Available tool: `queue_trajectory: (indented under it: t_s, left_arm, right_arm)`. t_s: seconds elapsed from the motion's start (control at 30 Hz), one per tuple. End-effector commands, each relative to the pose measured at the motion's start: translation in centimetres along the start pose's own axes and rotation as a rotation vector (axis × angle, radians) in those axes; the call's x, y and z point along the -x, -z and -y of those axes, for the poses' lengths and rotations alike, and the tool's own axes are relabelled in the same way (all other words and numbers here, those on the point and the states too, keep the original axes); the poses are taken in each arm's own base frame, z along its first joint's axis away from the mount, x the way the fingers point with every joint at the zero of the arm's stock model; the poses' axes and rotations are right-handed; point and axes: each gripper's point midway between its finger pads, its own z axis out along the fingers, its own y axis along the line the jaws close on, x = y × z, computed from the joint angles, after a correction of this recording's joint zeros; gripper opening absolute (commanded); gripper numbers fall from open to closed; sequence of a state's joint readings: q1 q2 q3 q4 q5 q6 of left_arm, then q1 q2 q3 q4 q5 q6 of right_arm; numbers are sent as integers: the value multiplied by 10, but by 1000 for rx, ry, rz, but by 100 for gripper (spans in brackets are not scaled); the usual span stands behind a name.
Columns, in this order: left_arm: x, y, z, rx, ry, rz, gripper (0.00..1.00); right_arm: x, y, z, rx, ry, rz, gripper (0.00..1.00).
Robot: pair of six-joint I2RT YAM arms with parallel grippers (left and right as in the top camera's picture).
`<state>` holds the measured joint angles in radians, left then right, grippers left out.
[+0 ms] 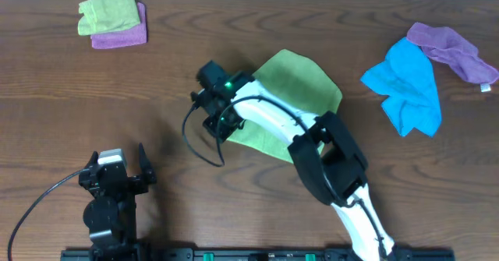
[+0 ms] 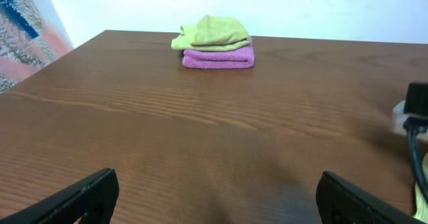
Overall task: Fold the cloth
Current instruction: 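Lay the green cloth flat at center, spreading it with the right gripper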
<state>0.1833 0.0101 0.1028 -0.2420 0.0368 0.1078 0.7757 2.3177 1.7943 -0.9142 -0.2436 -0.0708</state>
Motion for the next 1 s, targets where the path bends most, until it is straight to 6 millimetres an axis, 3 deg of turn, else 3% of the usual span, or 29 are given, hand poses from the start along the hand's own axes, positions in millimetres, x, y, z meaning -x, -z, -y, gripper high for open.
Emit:
queue_trajectory:
  t_s: [0.0,0.2,0.43,0.6,0.7,0.77,0.87,0.97]
  left_arm:
    - [-14,-3,-3,20,4,-32,95]
    - [-14,-3,-3,20,4,-31,95]
    - [-14,-3,-3,20,4,-32,95]
    - [-14,-3,-3,20,4,-32,95]
    - [-14,-3,-3,20,4,-32,96]
    - [-14,-3,-3,20,4,-32,95]
    - [-14,-3,-3,20,4,-32,96]
    - [-14,-3,-3,20,4,-32,95]
  right_arm:
    - [-16,-19,-21,12,61,-69,1]
    - [-40,-21,-51,51,196,-169,2]
    - [-55,-22,-54,6,270,-235,2]
    - [-47,-12,-50,-26,266,-214,1]
    - [-17,15,-35,-133,234,-124,2]
    - [8,43,-28,-196,235,-40,2]
    - [40,94,-24,-242,229,87,2]
    - [54,149,-24,-266,216,180,1]
